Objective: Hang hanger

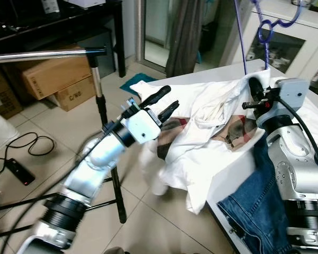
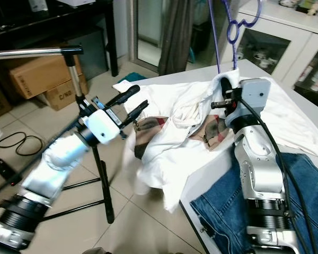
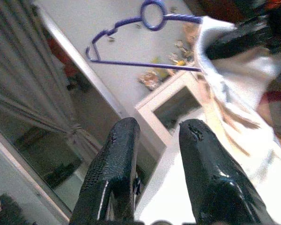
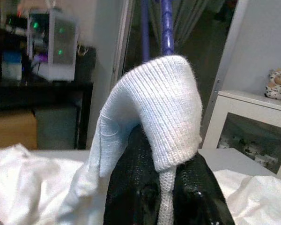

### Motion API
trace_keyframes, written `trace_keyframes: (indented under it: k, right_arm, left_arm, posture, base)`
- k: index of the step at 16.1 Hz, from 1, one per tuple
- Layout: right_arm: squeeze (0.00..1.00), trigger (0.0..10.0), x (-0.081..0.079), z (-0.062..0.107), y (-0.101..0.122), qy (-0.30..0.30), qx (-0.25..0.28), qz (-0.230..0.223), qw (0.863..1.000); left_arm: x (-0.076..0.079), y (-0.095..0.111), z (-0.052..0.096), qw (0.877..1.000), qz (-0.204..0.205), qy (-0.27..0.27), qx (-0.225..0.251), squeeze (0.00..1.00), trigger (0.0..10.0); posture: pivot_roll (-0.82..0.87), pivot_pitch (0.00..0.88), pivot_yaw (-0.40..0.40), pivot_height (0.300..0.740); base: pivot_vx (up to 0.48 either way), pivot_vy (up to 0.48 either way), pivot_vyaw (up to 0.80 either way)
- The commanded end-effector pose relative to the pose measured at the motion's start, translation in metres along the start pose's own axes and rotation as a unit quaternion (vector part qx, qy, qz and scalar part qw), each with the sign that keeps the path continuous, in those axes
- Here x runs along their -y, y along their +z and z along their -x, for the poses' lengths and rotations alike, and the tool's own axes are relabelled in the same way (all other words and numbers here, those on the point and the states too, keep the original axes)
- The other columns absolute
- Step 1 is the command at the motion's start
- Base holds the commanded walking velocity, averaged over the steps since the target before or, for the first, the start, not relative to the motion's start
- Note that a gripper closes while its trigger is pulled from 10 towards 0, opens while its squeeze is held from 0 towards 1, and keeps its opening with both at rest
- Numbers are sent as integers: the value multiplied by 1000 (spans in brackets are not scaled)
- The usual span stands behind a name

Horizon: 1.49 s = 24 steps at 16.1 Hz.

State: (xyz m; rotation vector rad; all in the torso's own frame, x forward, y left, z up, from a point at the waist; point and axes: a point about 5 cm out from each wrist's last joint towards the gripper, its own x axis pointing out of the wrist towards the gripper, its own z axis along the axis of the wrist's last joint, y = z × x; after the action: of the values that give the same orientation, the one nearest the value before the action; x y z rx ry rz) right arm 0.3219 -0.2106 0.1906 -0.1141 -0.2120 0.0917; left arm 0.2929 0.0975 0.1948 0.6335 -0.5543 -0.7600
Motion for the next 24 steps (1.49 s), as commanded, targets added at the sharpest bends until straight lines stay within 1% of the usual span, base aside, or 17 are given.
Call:
trace_keyframes:
  k: [1,2,4,6,7,8,10,13,15,16,17,18,19,21,22,23,24]
  right_arm:
    - [0,10000,10,-4,5,5,-2,53,999]
    - [0,10000,13,-5,4,18,-13,96,995]
    - [0,10000,19,-5,-3,28,-36,174,984]
    - [0,10000,33,-6,-6,-9,-60,240,969]
    - [0,10000,36,-8,-7,-17,-69,277,958]
    - [0,10000,34,-8,-11,3,-78,306,949]
    - [0,10000,21,-2,-30,81,-110,353,925]
    - [0,10000,16,10,-53,137,-156,388,898]
    - [16,10000,18,21,-70,168,-203,393,881]
    - [573,10000,19,22,-73,169,-211,396,877]
    - [1000,10000,23,24,-77,165,-225,395,875]
    - [1000,10000,26,27,-82,160,-241,390,874]
    - [1000,10000,30,32,-89,162,-263,390,868]
    - [1000,10000,34,38,-95,167,-283,380,865]
    - [1000,10000,34,39,-96,169,-284,369,869]
    - [1000,10000,33,41,-95,178,-279,346,878]
    - [1000,10000,33,41,-95,182,-276,340,880]
  left_arm:
    - [-15,3,0,999,-23,-28,-4,0,10000]
    - [-25,1,2,998,-41,-37,-14,0,10000]
    - [-38,0,3,997,-62,-37,-24,0,10000]
    - [-43,-5,1,993,-95,-59,-42,0,10000]
    - [-39,-6,-1,992,-93,-75,-46,0,10000]
    - [-33,-6,-3,991,-87,-89,-46,0,10000]
    - [-17,-11,-5,989,-78,-117,-52,0,10000]
    - [-6,-17,-3,986,-78,-132,-62,0,10000]
    - [0,-17,-2,985,-76,-138,-64,0,10000]
    - [2,-17,-2,985,-76,-139,-64,0,10000]
    - [4,-16,-2,985,-75,-141,-64,0,10000]
    - [6,-16,-2,985,-75,-143,-64,0,10000]
    - [8,-17,-1,984,-75,-145,-65,0,10000]
    - [9,-18,0,984,-76,-148,-68,0,10000]
    - [10,-19,1,983,-76,-150,-71,0,10000]
    - [11,-23,3,982,-76,-153,-79,0,10000]
    - [11,-24,4,982,-76,-154,-82,0,10000]
  posture:
    - [51,13,-61,740]
    - [51,13,-61,740]
    - [51,11,-60,740]
    - [49,5,-58,740]
    - [46,0,-56,740]
    - [44,0,-54,740]
    - [44,0,-54,740]
    - [49,3,-57,740]
    - [52,7,-57,740]
    - [54,10,-59,740]
    - [55,12,-58,740]
    - [55,12,-58,740]
    - [55,12,-57,740]
    - [54,12,-56,740]
    - [52,12,-53,740]
    - [49,13,-52,740]
    - [49,13,-52,740]
  base:
    - [0,0,0]
    - [0,0,0]
    - [0,0,0]
    - [0,0,0]
    - [0,0,0]
    - [0,0,0]
    - [0,0,0]
    - [0,0,0]
    - [0,0,0]
    - [0,0,0]
    - [0,0,0]
    - [0,0,0]
    - [0,0,0]
    - [0,0,0]
    - [0,0,0]
    - [0,0,0]
    - [0,0,0]
